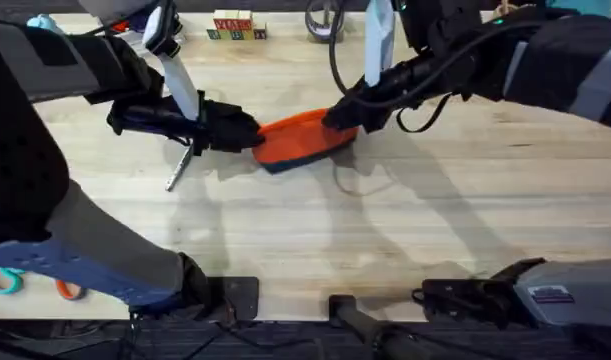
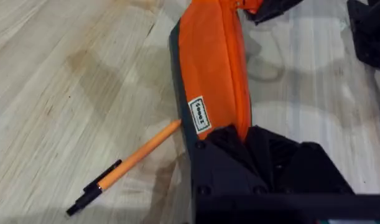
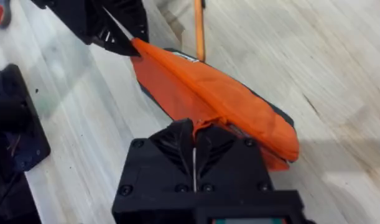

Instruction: Unzip the bag, pick up the pens from the table one at a time and place them inside, then zip the bag closed.

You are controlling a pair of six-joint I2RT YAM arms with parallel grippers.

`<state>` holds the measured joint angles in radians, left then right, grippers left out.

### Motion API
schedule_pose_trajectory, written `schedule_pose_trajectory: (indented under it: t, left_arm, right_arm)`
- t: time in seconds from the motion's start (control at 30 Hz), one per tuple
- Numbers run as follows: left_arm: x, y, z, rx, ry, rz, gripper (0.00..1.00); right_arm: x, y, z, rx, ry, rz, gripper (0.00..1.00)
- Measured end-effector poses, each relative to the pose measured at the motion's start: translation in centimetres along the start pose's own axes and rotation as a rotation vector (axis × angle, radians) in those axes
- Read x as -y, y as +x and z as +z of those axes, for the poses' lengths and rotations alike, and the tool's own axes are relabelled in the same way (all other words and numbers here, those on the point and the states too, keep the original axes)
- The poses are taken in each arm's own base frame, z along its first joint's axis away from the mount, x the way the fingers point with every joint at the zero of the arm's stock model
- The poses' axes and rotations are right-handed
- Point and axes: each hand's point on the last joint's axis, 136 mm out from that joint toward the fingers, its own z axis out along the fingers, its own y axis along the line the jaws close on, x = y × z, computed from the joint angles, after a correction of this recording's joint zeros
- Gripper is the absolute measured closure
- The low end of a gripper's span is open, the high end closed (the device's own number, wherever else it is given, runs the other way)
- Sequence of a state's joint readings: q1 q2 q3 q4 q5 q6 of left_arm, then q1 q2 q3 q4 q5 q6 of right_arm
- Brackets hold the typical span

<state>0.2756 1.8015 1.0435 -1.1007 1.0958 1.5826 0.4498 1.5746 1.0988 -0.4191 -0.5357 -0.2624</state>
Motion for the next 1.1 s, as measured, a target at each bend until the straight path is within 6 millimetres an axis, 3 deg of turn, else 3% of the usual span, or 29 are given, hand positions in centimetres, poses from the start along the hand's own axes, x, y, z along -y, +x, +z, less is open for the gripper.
schedule_pose_trajectory:
  t: [0.67, 1.1]
  left_arm:
    - [-0.1, 0.1, -0.2, -0.001, -0.007, -0.003, 0.958]
    - [-0.1, 0.1, -0.2, -0.002, -0.006, -0.003, 0.958]
  right_arm:
    - [-1.9, -2.7, 1.4, 0.071, 0.015, -0.126, 0.971]
    - [-5.0, -2.9, 4.7, 0.070, -0.064, -0.203, 0.971]
